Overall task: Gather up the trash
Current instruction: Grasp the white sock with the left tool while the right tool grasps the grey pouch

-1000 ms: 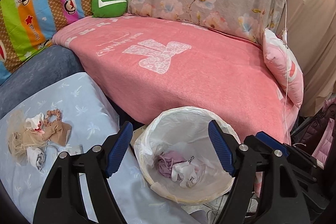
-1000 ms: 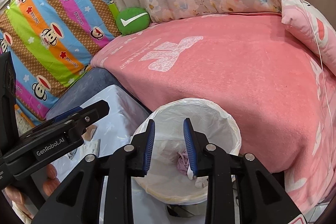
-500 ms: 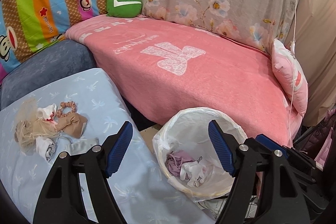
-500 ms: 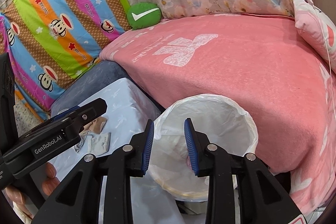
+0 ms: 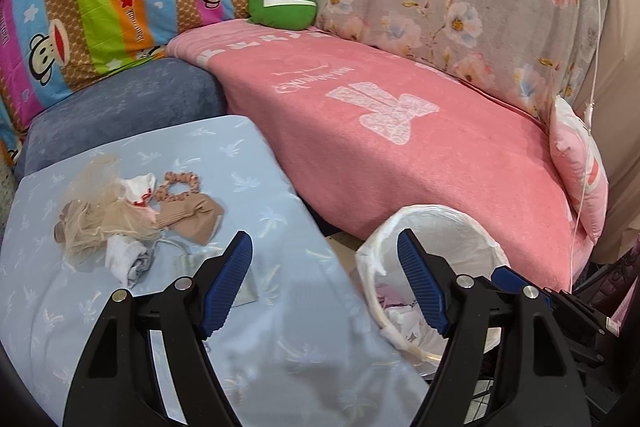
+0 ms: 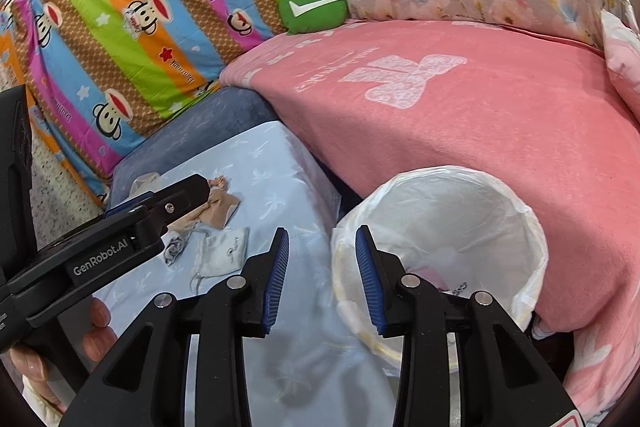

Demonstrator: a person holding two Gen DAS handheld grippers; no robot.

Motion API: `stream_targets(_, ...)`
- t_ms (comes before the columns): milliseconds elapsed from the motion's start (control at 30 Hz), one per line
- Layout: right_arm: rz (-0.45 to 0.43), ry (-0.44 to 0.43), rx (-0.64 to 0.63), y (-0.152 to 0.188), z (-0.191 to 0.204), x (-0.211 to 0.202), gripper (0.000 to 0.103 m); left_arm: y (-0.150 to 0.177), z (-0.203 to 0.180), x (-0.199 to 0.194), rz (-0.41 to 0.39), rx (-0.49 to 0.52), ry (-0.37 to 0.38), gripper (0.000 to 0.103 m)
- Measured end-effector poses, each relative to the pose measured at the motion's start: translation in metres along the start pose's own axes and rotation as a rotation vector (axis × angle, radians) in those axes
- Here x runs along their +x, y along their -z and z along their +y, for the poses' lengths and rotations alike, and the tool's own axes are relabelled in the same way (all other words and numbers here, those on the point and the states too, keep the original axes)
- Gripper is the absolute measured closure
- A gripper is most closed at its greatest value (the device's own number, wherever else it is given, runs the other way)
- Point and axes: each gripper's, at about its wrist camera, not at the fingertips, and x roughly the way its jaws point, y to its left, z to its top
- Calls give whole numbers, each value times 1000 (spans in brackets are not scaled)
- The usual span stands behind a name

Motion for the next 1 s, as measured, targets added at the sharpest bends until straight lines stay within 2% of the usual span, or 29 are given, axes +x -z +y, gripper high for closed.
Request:
stream_targets(100,10,-11,-19,2,13,5,64,2,13,-1,2,-26,-18,26)
stream_targets(500,73,-47,-86,14,61,36,56,15,72,-2,17,-99,-95,23)
stream_targets(767,136,-68,-111,22,89,72,53,27,123,8,54,-170,-179,21)
stream_targets(900,165,-75,-125,27,102,94,52,34,148,15,69,-201,-231,15)
stream_targets(1000,193,-79,-129,29,108,114,51,38,163,23,92,-221,-245,15)
